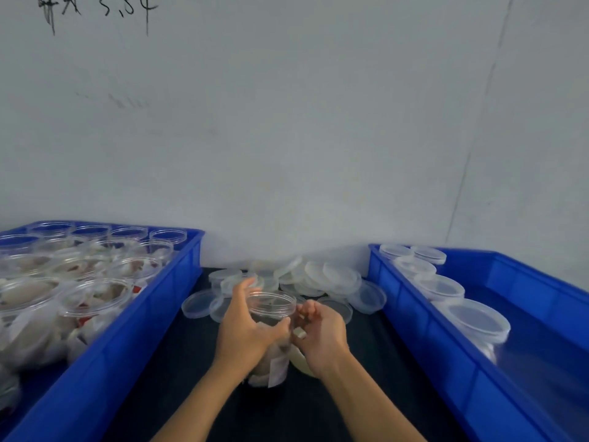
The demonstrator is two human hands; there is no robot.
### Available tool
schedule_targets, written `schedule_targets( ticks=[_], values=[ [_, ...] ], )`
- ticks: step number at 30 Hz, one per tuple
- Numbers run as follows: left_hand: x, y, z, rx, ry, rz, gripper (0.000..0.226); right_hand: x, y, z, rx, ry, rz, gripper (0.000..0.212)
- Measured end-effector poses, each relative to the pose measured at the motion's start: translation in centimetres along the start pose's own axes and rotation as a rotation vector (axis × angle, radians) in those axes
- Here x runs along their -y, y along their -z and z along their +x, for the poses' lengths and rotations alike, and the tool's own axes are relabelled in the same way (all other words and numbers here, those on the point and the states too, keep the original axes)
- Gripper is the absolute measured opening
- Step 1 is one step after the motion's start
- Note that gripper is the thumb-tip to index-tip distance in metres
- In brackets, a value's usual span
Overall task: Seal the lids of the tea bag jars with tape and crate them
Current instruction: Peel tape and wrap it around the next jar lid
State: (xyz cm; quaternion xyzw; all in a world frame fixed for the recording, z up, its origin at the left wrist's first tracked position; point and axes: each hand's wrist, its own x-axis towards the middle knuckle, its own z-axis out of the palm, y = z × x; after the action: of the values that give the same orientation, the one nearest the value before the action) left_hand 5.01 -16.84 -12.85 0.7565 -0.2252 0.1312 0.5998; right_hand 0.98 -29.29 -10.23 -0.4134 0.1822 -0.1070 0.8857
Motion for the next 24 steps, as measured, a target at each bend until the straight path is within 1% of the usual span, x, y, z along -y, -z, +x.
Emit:
schedule_targets(
  ticks=[2,5,8,10,13,17,20,22,24],
  values=[
    [0.5,-0.1,0.4,-0.009,-0.006,-0.013,0.089,-0.7,0.4,0.9,0.021,0.007,-0.047,0.044],
    [1.1,-0.5,0.3,-0.024,-0.038,-0.033,0.091,-1.7,0.5,1.7,0.068,-0.027,-0.065,0.042],
    [2.0,-0.9,-0.2,0.028,-0.011,-0.083,0.098,-2.2,0.9,2.5,0.091,-0.083,0.076,0.034],
    [2.7,-1.0,-0.4,0.067,0.008,-0.066,0.095,-2.1,0.9,2.7,0.105,-0.109,0.166,0.026],
    [3.9,-0.6,-0.7,0.092,0.036,-0.078,0.09,-2.3,1.0,3.0,0.098,-0.125,0.177,0.025],
    [4.8,0.0,-1.1,0.085,0.044,-0.103,0.08,-2.5,0.6,3.9,0.058,-0.125,0.094,0.029],
    [4.4,0.2,-1.0,0.015,0.073,-0.144,0.082,-2.6,0.2,4.3,0.102,-0.107,0.066,0.022],
    [4.5,0.6,-0.9,-0.045,0.092,-0.126,0.086,-2.5,0.1,4.9,0.095,-0.069,-0.079,0.017],
    [4.8,1.4,-0.6,-0.143,0.11,-0.113,0.094,-1.9,-0.4,6.3,0.026,-0.03,-0.295,0.017]
  ],
)
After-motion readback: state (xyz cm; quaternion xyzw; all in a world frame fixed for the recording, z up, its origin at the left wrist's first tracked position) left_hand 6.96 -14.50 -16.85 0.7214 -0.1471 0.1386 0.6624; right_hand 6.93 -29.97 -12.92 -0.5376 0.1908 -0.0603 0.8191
